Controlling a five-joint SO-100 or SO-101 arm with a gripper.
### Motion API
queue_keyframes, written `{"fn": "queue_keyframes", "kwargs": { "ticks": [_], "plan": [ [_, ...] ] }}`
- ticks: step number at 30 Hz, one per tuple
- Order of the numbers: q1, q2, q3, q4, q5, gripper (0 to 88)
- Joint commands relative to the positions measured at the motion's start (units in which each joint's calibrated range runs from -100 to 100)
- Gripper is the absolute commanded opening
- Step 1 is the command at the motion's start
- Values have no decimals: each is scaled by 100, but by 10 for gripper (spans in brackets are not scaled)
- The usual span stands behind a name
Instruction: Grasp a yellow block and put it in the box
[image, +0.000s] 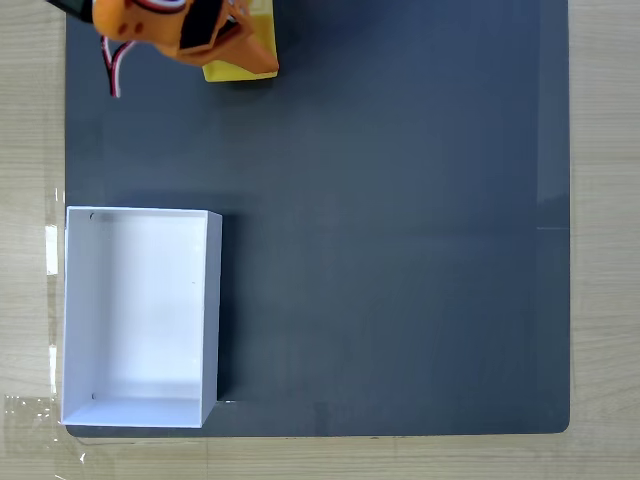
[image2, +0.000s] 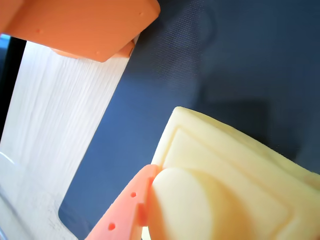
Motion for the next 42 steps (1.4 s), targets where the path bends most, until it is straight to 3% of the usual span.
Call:
{"fn": "queue_keyframes", "kwargs": {
  "ticks": [1,6,29,42],
  "plan": [
    [-30,357,216,-9,-13,159],
    [-14,357,179,-9,3,114],
    [-106,128,-1268,17,8,113],
    [-1251,-1126,-1286,-9,-13,120]
  ]
}}
